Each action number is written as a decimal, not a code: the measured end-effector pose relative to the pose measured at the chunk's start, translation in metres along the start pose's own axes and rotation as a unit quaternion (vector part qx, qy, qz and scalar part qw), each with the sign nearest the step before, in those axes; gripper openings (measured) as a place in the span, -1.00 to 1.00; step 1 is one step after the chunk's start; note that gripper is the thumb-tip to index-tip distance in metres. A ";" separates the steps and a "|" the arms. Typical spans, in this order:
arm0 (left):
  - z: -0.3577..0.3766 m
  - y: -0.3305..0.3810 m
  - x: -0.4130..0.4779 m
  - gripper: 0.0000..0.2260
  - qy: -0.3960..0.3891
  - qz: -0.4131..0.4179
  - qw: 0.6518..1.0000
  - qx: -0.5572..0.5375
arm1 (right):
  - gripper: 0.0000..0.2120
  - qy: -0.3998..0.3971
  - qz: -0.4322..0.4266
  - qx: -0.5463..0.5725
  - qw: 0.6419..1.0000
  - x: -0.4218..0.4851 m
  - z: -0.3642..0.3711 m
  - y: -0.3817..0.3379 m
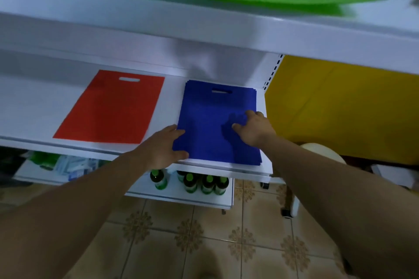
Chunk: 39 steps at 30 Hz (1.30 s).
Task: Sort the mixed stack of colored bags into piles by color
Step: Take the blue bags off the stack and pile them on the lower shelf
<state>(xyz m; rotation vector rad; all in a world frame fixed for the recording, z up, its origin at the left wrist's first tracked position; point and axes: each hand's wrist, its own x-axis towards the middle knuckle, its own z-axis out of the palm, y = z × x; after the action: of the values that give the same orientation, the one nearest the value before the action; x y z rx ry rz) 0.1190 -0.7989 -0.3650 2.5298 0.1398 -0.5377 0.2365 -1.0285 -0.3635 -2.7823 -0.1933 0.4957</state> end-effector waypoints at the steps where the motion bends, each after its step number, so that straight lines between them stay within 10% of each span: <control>1: -0.008 0.003 -0.009 -0.31 0.003 0.006 1.000 0.002 | -0.38 0.006 -0.007 0.001 1.000 -0.010 -0.006 -0.007; 22: -0.219 -0.067 -0.329 -0.41 0.221 0.092 0.968 0.072 | -0.37 0.175 -0.237 -0.032 0.955 -0.280 -0.117 -0.331; 39: -0.398 -0.239 -0.357 -0.48 0.432 -0.034 0.898 0.074 | -0.41 0.181 -0.388 0.015 0.904 -0.183 -0.114 -0.600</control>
<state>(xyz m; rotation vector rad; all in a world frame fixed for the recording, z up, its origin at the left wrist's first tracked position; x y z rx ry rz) -0.1185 -0.3809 -0.0305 2.7324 0.5227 0.6136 0.0600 -0.5271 -0.0103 -2.4171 -1.1184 -0.2155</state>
